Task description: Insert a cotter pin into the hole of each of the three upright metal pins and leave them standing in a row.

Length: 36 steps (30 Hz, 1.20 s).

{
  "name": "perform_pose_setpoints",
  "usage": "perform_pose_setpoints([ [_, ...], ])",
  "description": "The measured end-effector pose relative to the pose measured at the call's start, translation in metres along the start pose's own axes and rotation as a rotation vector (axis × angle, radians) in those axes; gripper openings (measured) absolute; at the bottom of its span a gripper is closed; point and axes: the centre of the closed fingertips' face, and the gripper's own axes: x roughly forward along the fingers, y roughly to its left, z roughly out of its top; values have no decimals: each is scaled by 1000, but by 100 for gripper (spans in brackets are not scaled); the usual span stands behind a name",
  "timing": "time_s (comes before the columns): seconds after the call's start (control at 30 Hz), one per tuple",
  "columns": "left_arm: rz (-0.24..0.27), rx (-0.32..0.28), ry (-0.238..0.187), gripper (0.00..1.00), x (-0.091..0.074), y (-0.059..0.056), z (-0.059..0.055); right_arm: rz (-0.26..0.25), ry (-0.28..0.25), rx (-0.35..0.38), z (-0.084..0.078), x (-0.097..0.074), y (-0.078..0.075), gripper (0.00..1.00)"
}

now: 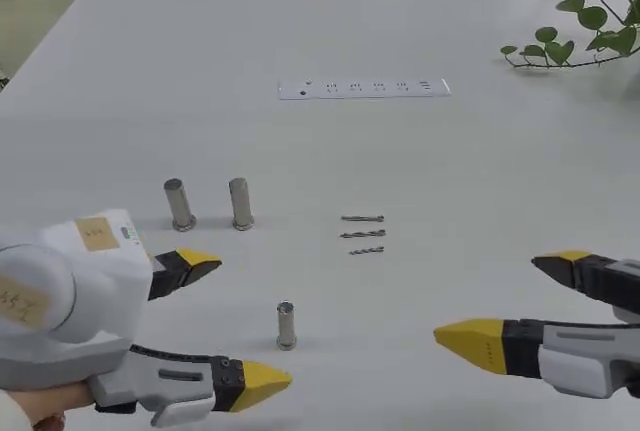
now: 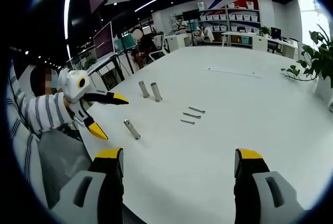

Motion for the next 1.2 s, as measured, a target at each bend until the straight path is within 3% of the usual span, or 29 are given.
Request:
perform_pose_setpoints([
  [0.1,25,2,-8,91,-7,1,1,3,4,-2,0,1,1,86],
  [0.23,28,-29,-24,95,-15,-1,1,9,13,-10,0,3,2,86],
  [0.33,56,-32,-69,99,-21,0,6,15,19,-20,2,5,4,86],
  [0.5,72,-92,-121,99,-28,-2,10,33,37,-54,5,10,8,85],
  [0.93,68,-139,-119,99,-34,-14,1,77,74,-137,19,21,6,81],
  [1.2,74,-163,-125,99,-33,-15,0,109,119,-241,29,32,3,73],
])
